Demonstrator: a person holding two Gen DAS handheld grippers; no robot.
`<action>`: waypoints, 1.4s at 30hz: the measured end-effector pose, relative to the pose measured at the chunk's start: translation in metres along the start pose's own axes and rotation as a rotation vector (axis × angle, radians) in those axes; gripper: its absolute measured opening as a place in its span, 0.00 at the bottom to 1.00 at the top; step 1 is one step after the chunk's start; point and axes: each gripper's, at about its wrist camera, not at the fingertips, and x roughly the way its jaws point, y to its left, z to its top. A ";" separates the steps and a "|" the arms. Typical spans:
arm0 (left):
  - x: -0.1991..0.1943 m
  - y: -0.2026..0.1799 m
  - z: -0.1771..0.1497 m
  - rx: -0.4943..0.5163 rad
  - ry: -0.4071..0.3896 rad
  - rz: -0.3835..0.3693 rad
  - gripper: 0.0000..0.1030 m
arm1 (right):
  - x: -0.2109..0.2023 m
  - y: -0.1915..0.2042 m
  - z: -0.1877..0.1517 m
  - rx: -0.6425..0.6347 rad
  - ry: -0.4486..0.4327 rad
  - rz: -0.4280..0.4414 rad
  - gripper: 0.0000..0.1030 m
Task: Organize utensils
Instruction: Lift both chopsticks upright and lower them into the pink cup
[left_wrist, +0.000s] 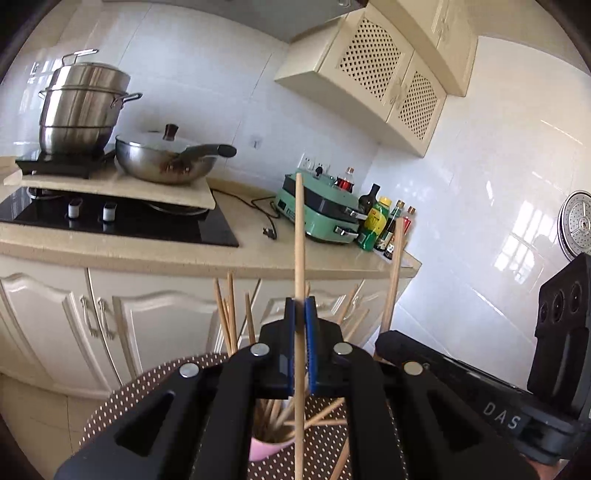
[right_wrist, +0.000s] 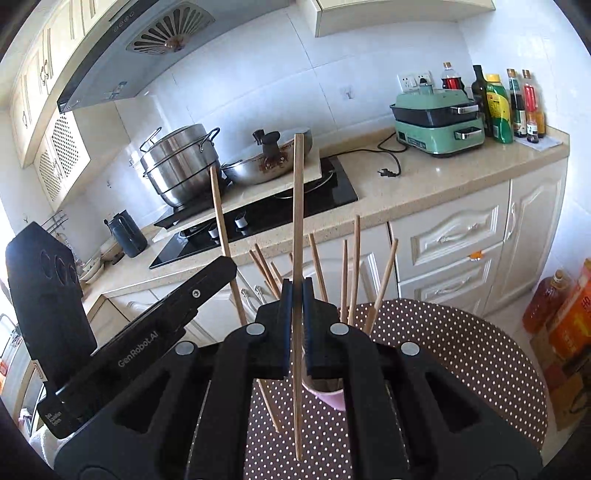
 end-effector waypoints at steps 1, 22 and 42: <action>0.003 0.000 0.002 0.005 -0.005 -0.001 0.06 | 0.002 0.000 0.002 -0.003 -0.009 -0.005 0.05; 0.052 0.004 0.010 0.065 -0.075 0.003 0.06 | 0.026 -0.009 0.016 -0.016 -0.095 -0.036 0.05; 0.078 0.034 -0.013 -0.006 -0.086 -0.007 0.05 | 0.036 -0.021 0.004 -0.036 -0.138 -0.038 0.05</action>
